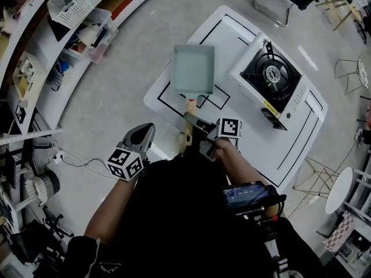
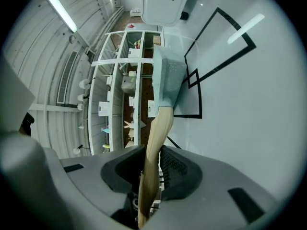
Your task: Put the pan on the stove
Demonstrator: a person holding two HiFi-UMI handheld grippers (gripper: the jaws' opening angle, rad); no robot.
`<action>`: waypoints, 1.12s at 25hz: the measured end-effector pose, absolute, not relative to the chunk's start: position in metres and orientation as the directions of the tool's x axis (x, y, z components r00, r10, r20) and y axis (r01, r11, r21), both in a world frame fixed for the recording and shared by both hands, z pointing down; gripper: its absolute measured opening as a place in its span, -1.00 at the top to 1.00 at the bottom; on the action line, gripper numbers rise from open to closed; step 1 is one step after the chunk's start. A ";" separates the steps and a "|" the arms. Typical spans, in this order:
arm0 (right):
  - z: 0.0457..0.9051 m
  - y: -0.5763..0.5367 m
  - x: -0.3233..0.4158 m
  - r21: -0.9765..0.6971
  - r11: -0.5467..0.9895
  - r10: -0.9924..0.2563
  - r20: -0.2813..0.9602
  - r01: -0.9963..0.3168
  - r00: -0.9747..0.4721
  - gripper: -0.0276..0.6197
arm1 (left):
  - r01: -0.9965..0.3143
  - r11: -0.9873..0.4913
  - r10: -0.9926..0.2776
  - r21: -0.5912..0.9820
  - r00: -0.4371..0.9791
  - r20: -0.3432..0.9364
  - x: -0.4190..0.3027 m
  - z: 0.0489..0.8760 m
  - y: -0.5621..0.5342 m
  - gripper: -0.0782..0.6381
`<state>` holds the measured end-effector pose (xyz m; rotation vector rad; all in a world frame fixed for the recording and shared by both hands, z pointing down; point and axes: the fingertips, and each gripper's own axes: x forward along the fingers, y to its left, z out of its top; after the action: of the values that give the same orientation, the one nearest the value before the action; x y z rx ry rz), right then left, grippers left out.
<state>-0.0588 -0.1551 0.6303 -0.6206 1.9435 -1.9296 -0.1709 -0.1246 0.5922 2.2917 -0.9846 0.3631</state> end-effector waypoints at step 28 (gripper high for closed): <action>0.620 -0.156 -0.052 -0.999 0.003 -0.551 0.041 -0.051 -0.834 0.55 | -0.727 -0.545 -0.553 0.418 0.687 0.472 -0.172 0.593 -0.122 0.76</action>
<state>-0.0519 -0.1555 0.6202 -0.6200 1.9242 -1.8888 -0.1722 -0.1224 0.5935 2.2994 -0.9784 0.3807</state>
